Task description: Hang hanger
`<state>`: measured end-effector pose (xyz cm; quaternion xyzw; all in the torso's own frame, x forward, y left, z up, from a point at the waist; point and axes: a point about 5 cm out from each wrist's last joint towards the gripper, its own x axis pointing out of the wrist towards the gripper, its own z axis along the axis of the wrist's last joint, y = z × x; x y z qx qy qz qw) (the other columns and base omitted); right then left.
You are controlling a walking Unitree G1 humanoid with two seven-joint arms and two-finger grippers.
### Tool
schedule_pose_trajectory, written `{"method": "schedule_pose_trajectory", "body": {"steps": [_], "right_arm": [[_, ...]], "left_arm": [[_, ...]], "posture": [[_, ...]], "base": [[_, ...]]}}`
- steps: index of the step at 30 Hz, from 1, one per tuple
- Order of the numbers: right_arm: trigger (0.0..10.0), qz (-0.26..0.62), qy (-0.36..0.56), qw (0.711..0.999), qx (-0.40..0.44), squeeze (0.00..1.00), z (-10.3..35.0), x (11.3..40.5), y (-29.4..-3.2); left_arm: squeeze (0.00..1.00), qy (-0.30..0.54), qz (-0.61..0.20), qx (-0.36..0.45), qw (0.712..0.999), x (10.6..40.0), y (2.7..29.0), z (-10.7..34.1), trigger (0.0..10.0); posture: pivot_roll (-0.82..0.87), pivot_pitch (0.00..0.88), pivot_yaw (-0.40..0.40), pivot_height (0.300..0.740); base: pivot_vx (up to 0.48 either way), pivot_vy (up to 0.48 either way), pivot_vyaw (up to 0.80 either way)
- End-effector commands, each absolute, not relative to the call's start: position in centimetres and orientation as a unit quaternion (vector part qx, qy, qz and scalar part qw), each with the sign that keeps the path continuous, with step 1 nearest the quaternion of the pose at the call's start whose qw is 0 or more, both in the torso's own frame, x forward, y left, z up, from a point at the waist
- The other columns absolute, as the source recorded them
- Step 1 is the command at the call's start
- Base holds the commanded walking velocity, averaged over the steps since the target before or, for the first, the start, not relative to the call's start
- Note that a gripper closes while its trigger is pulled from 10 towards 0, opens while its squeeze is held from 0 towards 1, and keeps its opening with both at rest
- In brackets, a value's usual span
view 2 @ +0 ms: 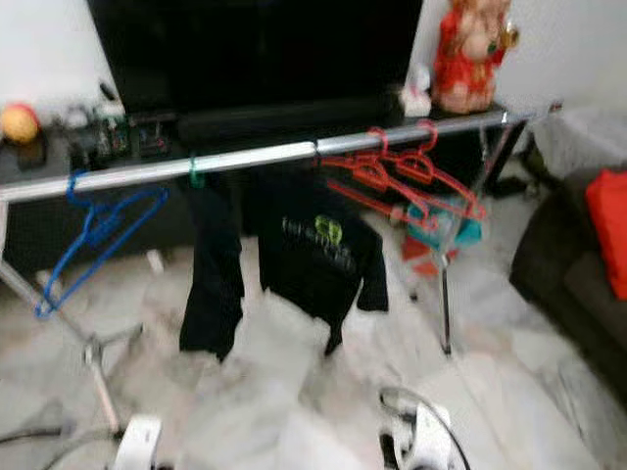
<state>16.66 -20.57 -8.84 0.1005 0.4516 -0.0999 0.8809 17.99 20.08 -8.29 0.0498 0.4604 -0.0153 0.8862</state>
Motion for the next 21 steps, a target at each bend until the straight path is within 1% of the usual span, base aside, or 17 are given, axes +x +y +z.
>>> {"method": "schedule_pose_trajectory", "body": {"steps": [1,5,6,13,14,15,16,18,20,21], "right_arm": [[10.0,-0.108,0.448,0.882,0.098,0.0,-8.7,16.8,-21.1],[10.0,-0.107,0.447,0.882,0.098,0.0,-8.7,16.8,-21.1],[10.0,-0.106,0.448,0.882,0.097,0.0,-8.7,16.7,-21.1],[10.0,-0.105,0.449,0.882,0.097,0.0,-8.8,16.6,-21.0],[10.0,-0.106,0.449,0.882,0.097,0.0,-8.8,16.6,-21.0],[10.0,-0.106,0.449,0.882,0.096,0.0,-8.8,16.6,-21.1],[10.0,-0.106,0.449,0.882,0.096,0.0,-8.8,16.6,-21.1],[10.0,-0.106,0.45,0.882,0.095,0.0,-8.8,16.5,-21.1],[10.0,-0.105,0.451,0.882,0.094,0.0,-8.8,16.5,-21.1],[10.0,-0.105,0.451,0.882,0.094,0.0,-8.8,16.5,-21.1]], "left_arm": [[0.0,0.467,-0.021,0.048,0.883,17.5,19.7,-8.6,10.0],[0.0,0.465,-0.022,0.055,0.883,17.4,19.7,-8.6,10.0],[0.0,0.463,-0.021,0.058,0.884,17.5,19.8,-8.6,10.0],[0.0,0.399,-0.021,0.076,0.914,20.0,20.0,-7.0,10.0],[0.0,0.379,-0.022,0.081,0.922,20.6,20.2,-6.6,10.0],[0.0,0.329,-0.016,0.084,0.941,22.0,20.6,-5.3,10.0],[0.0,0.329,-0.016,0.084,0.941,22.0,20.6,-5.3,10.0],[0.0,0.227,-0.003,0.092,0.97,24.1,21.5,-2.6,10.0],[0.0,0.184,0.006,0.097,0.978,24.7,21.9,-1.3,10.0],[0.0,0.184,0.006,0.097,0.978,24.7,21.9,-1.3,10.0]], "posture": [[0.05,0.0,-0.029,0.74],[0.06,0.0,-0.029,0.74],[0.06,0.0,-0.029,0.74],[0.05,0.0,-0.024,0.74],[0.05,0.0,-0.024,0.74],[0.05,0.0,-0.022,0.74],[0.05,0.0,-0.022,0.74],[0.06,0.0,-0.025,0.74],[0.07,0.0,-0.028,0.74],[0.07,0.0,-0.028,0.74]], "base": [[0.326,0.0,0.0],[0.289,0.0,0.0],[0.0,0.0,0.0],[0.0,0.0,0.0],[0.0,0.0,0.0],[0.0,0.0,0.0],[0.0,0.0,0.0],[0.0,0.0,0.0],[0.0,0.0,0.0],[0.0,0.0,0.0]]}}
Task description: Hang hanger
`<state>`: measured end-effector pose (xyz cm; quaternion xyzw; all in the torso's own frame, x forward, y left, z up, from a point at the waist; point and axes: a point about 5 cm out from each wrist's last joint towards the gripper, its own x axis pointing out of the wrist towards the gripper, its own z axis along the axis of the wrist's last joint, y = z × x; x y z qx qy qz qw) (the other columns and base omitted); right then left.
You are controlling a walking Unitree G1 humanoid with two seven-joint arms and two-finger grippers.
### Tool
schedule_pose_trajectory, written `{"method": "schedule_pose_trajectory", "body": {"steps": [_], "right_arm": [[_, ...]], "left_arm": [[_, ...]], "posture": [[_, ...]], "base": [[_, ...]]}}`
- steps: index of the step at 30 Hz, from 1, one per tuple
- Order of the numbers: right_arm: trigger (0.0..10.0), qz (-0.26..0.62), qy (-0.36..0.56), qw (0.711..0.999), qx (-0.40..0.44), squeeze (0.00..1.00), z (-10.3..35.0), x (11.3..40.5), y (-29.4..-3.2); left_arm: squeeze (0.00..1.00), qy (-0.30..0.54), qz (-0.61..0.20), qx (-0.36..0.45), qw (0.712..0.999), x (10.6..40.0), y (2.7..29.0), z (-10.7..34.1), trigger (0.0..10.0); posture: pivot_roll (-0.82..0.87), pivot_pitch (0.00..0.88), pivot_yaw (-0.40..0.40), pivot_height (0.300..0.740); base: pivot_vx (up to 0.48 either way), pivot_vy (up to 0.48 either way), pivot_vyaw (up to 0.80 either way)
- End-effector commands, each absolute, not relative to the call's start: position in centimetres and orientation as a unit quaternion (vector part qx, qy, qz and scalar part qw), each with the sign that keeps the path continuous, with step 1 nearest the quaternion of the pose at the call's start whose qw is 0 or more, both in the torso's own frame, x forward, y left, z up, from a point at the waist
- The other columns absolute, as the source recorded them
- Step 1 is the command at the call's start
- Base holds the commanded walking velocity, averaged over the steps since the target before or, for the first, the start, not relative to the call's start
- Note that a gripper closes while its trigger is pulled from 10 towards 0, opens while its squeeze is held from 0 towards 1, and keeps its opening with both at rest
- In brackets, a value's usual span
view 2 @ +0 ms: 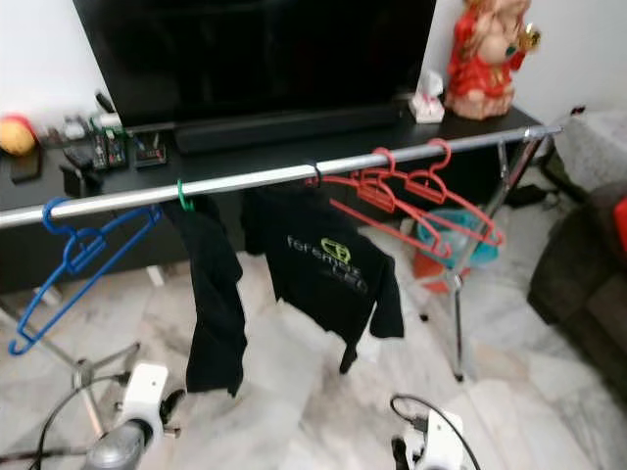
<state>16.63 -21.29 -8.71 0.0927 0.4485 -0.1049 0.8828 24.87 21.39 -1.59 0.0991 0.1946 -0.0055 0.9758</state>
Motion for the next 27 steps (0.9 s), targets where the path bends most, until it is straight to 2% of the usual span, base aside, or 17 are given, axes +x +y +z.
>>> {"method": "schedule_pose_trajectory", "body": {"steps": [1,4,10,14,22,27], "right_arm": [[10.0,-0.102,0.452,0.882,0.092,0.0,-8.8,16.5,-21.2],[10.0,-0.1,0.451,0.882,0.091,0.0,-8.7,16.6,-21.3],[10.0,-0.107,0.451,0.881,0.091,0.0,-8.7,16.3,-22.2],[10.0,-0.11,0.452,0.88,0.093,0.0,-8.6,16.2,-22.7],[10.0,-0.111,0.447,0.882,0.098,0.0,-8.5,16.5,-22.6],[10.0,-0.103,0.447,0.883,0.097,0.0,-8.4,17.2,-21.6]], "left_arm": [[0.0,0.136,0.022,0.102,0.985,25.3,22.3,0.3,10.0],[0.0,0.048,0.033,0.105,0.993,26.1,22.2,3.9,10.0],[0.0,-0.037,0.008,0.089,0.995,27.8,20.6,8.6,10.0],[0.0,-0.053,-0.05,0.088,0.993,29.7,18.0,10.6,10.0],[0.0,-0.038,-0.039,0.073,0.996,30.3,16.9,10.7,10.0],[0.0,-0.027,-0.037,0.069,0.997,30.4,16.1,10.8,10.0]], "posture": [[0.07,0.0,-0.03,0.74],[0.07,0.0,-0.032,0.74],[0.08,0.0,-0.035,0.74],[0.08,0.0,-0.033,0.74],[0.07,0.0,-0.039,0.74],[0.07,0.0,-0.041,0.74]], "base": [[0.0,0.0,0.0],[0.0,0.0,0.0],[0.0,0.0,0.0],[0.0,0.0,0.0],[0.0,0.0,0.0],[0.0,0.0,0.0]]}}
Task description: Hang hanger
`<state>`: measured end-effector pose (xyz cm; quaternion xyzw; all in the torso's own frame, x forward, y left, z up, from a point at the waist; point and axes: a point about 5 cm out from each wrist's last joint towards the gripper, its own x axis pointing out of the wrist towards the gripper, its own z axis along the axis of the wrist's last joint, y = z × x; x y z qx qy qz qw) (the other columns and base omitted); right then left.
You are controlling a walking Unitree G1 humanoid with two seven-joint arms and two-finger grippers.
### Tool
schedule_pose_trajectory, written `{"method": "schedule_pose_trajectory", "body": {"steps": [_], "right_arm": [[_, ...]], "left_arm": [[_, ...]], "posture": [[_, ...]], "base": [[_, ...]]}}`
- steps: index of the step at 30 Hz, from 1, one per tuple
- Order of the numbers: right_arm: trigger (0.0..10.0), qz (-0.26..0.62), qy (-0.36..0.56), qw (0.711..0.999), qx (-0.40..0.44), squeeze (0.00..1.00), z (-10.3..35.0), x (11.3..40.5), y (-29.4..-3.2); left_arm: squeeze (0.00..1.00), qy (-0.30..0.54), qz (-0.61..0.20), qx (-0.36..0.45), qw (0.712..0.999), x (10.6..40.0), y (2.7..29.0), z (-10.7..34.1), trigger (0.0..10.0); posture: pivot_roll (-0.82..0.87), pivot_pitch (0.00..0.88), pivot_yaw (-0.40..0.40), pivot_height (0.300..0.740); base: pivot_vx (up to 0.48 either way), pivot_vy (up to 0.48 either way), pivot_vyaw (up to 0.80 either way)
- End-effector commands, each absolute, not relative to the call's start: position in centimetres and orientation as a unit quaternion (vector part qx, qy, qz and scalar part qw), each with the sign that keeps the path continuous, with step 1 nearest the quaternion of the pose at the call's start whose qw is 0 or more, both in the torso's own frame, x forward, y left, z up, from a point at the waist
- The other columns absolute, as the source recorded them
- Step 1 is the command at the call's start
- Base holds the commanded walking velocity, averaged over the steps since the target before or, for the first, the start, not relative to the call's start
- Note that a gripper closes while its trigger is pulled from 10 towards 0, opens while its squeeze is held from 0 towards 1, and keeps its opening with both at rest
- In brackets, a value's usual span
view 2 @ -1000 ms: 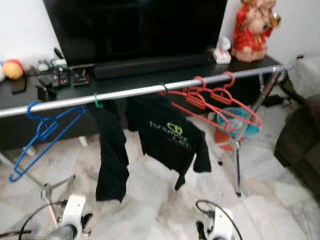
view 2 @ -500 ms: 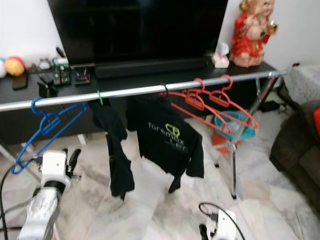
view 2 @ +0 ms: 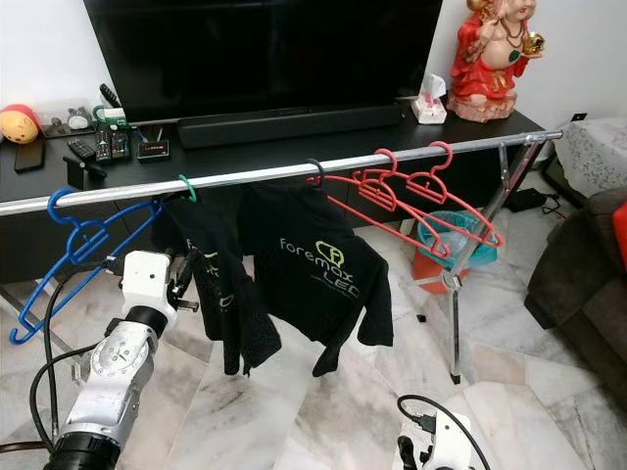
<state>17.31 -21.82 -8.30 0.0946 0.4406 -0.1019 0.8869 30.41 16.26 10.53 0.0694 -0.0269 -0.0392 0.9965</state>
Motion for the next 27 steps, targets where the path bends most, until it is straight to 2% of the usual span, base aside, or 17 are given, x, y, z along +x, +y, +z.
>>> {"method": "schedule_pose_trajectory", "body": {"steps": [1,13,27], "right_arm": [[10.0,-0.102,0.447,0.883,0.097,0.0,-8.5,17.2,-21.4],[10.0,-0.092,0.439,0.888,0.1,0.0,-7.9,19.1,-19.9],[10.0,-0.095,0.444,0.886,0.098,0.0,-8.2,18.1,-20.5]], "left_arm": [[0.0,-0.027,-0.037,0.069,0.997,30.4,16.1,10.7,10.0],[0.0,-0.015,-0.027,0.061,0.998,30.3,16.5,10.6,10.0],[0.0,-0.02,-0.03,0.059,0.998,30.3,16.6,11.0,10.0]], "posture": [[0.07,0.0,-0.041,0.74],[0.07,0.0,-0.038,0.74],[0.07,0.0,-0.039,0.74]], "base": [[0.0,0.0,0.0],[0.273,0.0,0.0],[0.338,0.0,0.0]]}}
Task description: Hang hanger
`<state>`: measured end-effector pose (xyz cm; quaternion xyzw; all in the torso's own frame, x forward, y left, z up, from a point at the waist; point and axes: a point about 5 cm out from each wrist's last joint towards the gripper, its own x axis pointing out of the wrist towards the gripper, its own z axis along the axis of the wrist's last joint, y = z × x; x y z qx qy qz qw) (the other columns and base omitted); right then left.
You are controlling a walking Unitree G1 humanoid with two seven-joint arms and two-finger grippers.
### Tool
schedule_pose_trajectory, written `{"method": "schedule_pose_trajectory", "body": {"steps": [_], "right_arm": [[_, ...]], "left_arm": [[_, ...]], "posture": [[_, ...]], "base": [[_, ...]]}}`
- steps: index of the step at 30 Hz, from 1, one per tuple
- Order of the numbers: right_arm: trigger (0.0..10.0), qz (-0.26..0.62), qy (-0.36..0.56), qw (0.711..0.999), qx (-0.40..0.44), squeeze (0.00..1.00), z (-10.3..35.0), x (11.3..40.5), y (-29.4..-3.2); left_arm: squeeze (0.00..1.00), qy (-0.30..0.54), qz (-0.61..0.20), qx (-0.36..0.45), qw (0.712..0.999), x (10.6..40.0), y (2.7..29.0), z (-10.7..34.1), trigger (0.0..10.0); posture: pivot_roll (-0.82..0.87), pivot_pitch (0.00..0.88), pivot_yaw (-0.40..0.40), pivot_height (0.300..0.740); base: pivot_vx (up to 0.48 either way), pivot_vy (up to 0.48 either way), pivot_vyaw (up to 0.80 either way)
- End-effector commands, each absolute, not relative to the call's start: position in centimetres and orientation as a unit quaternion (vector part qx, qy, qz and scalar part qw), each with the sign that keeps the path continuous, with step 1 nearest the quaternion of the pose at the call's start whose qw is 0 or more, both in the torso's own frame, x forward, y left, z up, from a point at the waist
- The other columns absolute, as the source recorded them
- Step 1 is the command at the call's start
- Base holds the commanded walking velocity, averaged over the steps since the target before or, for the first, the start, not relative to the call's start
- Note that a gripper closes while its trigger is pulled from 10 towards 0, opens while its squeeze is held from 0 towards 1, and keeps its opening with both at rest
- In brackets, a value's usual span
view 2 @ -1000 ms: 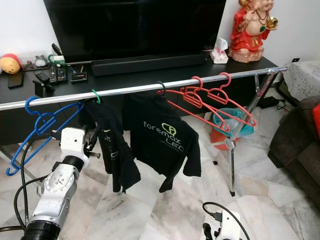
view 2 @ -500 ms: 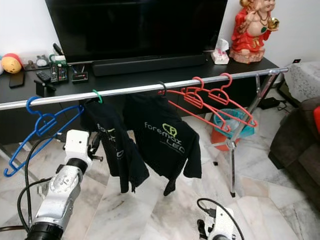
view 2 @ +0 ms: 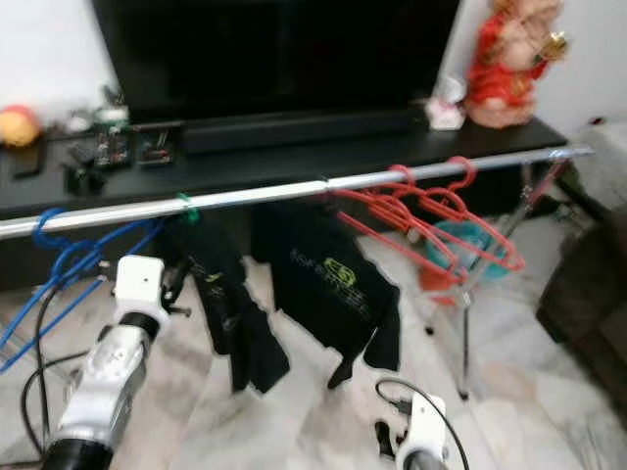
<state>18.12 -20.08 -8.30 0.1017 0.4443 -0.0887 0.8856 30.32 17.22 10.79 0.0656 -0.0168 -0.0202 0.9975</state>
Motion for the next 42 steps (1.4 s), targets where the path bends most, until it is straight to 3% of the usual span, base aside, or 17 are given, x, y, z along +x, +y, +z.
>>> {"method": "schedule_pose_trajectory", "body": {"steps": [1,14,21,30,42], "right_arm": [[10.0,-0.094,0.444,0.886,0.098,0.0,-8.2,18.1,-20.5],[10.0,-0.091,0.445,0.886,0.097,0.0,-8.3,18.1,-20.4],[10.0,-0.093,0.444,0.886,0.1,0.0,-8.3,18.1,-20.3],[10.0,-0.092,0.444,0.885,0.103,0.0,-8.3,18.1,-20.1],[10.0,-0.093,0.443,0.885,0.105,0.0,-8.3,18.1,-20.1]], "left_arm": [[0.0,-0.02,-0.03,0.059,0.998,30.3,16.6,11.0,10.0],[0.0,0.005,-0.048,0.086,0.995,30.3,16.7,11.3,10.0],[0.0,0.113,-0.046,0.141,0.982,30.9,16.7,9.1,10.0],[0.0,0.179,-0.026,0.177,0.967,30.3,18.4,7.7,10.0],[0.0,0.07,-0.079,0.125,0.987,31.0,16.7,10.8,10.0]], "posture": [[0.07,0.0,-0.039,0.74],[0.08,0.0,-0.033,0.74],[0.07,0.0,-0.025,0.74],[0.08,0.0,-0.018,0.74],[0.08,0.0,-0.003,0.74]], "base": [[0.345,0.0,0.0],[0.037,0.0,0.0],[0.0,0.0,0.0],[0.0,0.0,0.0],[0.0,0.0,0.0]]}}
